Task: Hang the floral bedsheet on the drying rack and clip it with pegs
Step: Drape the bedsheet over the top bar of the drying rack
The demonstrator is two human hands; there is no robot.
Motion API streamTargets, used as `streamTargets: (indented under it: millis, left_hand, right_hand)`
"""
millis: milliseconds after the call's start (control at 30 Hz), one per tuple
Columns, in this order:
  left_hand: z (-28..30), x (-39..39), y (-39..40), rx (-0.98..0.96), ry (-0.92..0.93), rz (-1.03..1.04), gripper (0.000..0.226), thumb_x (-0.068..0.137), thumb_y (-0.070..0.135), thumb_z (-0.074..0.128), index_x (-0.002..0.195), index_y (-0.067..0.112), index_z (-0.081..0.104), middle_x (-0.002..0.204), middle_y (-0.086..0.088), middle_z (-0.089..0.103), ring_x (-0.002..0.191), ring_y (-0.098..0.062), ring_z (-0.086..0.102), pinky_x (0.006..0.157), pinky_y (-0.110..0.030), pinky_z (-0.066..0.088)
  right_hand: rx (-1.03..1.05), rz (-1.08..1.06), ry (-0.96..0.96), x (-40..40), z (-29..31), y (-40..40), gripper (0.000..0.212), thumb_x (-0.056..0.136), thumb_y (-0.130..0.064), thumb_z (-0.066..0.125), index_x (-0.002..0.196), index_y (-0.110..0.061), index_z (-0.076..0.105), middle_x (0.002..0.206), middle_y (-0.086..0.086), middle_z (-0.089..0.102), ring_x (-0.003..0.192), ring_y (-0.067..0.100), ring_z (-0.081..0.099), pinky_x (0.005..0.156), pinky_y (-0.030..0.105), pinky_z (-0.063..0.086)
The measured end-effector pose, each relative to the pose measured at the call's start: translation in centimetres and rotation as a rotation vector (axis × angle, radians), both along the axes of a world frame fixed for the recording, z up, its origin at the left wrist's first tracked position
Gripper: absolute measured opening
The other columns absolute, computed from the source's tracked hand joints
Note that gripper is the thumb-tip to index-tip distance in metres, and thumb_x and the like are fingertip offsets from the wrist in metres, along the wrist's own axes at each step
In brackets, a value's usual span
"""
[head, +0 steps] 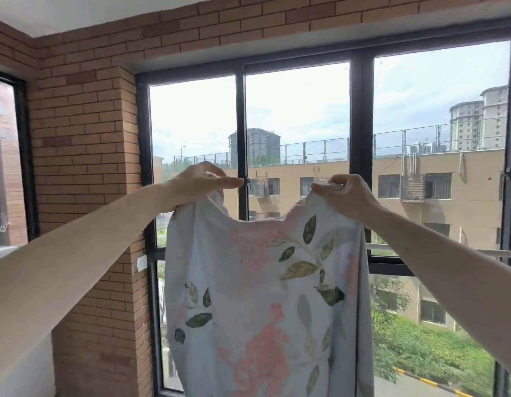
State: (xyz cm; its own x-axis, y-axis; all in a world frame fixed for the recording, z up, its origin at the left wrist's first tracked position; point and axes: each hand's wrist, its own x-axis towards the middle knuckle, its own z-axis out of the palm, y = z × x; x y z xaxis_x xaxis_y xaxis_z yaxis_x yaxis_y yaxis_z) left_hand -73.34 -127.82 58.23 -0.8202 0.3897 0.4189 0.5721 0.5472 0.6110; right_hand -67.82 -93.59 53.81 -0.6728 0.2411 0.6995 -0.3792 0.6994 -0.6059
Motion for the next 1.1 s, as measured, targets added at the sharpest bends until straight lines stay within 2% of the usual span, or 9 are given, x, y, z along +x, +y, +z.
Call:
streamTargets:
  millis: [167,300,500,567,700,767,867,967,1100]
  left_hand:
    - [-1.3,3.1,6.0,-0.578,0.153,-0.136,0.104,0.058,0.078,0.079,0.148,0.034,0.050,0.145,0.014,0.056,0.128,-0.010,0.055,0.115,-0.038,0.040]
    - [-3.6,2.6,8.4,-0.670,0.029,-0.107,0.105,0.054,0.085,0.079,0.145,0.038,0.054,0.141,0.016,0.058,0.126,-0.011,0.057,0.112,-0.040,0.046]
    - [-6.1,0.8,10.6,-0.413,-0.055,-0.058,0.019,0.086,0.038,0.073,0.091,0.021,0.078,0.087,0.002,0.077,0.075,-0.013,0.073,0.072,-0.031,0.064]
    - [-5.5,0.2,10.0,-0.268,-0.045,-0.023,0.025,0.095,0.025,0.056,0.077,0.013,0.069,0.072,-0.002,0.067,0.063,-0.016,0.063,0.055,-0.027,0.053]
    - [-3.3,-0.2,8.0,0.010,-0.081,0.032,0.028,0.098,0.000,0.041,0.078,0.008,0.059,0.075,-0.004,0.054,0.066,-0.013,0.049,0.055,-0.014,0.042]
    - [-2.3,0.0,7.8,0.104,-0.118,-0.053,0.032,0.101,0.006,0.046,0.071,0.013,0.053,0.073,-0.001,0.051,0.062,-0.010,0.047,0.050,-0.011,0.040]
    - [-0.6,1.2,7.6,0.173,-0.231,-0.117,0.020,0.095,0.029,0.065,0.086,0.014,0.074,0.081,-0.008,0.074,0.070,-0.021,0.068,0.062,-0.025,0.055]
    - [-0.2,0.4,6.6,0.225,-0.048,-0.037,0.013,0.098,0.030,0.068,0.086,0.028,0.073,0.090,-0.001,0.074,0.081,-0.017,0.069,0.061,-0.023,0.053]
    - [0.1,-1.4,5.5,0.230,0.046,0.002,0.020,0.098,0.037,0.066,0.083,0.026,0.073,0.092,-0.012,0.075,0.088,-0.030,0.072,0.074,-0.035,0.060]
  right_hand:
    - [-0.030,0.044,0.049,-0.2,1.5,-2.7,0.039,0.091,-0.037,0.078,0.064,-0.016,0.059,0.051,-0.012,0.052,0.040,-0.002,0.045,0.042,0.010,0.036]
    - [-0.024,0.063,0.086,-0.5,1.5,-3.8,0.040,0.091,-0.039,0.077,0.065,-0.014,0.061,0.051,-0.012,0.052,0.040,-0.002,0.044,0.043,0.011,0.035]
    - [-0.047,0.048,0.092,-0.4,1.6,-3.8,0.042,0.091,-0.039,0.077,0.066,-0.012,0.057,0.056,-0.006,0.050,0.043,0.001,0.044,0.041,0.010,0.033]
    - [-0.052,0.023,0.089,-0.3,1.5,-2.8,0.042,0.089,-0.043,0.078,0.069,-0.011,0.059,0.059,-0.005,0.050,0.049,0.009,0.044,0.041,0.011,0.032]
    - [-0.006,0.054,-0.009,0.6,0.8,-1.9,0.041,0.082,-0.053,0.081,0.067,-0.019,0.066,0.054,-0.013,0.058,0.048,0.007,0.050,0.045,0.016,0.037]
    - [0.035,0.055,-0.044,0.7,0.1,-2.0,0.044,0.082,-0.053,0.081,0.060,-0.021,0.060,0.045,-0.014,0.051,0.043,0.004,0.043,0.044,0.017,0.032]
    - [0.080,0.077,-0.195,0.8,-2.1,-0.6,0.050,0.077,-0.063,0.080,0.069,-0.014,0.069,0.057,-0.009,0.060,0.050,0.011,0.054,0.052,0.027,0.041]
    - [0.100,0.193,-0.517,0.8,-7.4,1.6,0.036,0.083,-0.052,0.081,0.097,-0.020,0.081,0.089,-0.005,0.080,0.081,0.016,0.077,0.078,0.037,0.063]
    - [-0.054,0.169,-0.752,0.7,-17.0,3.3,0.042,0.101,-0.053,0.057,0.113,-0.017,0.076,0.104,0.001,0.080,0.099,0.020,0.076,0.093,0.043,0.061]
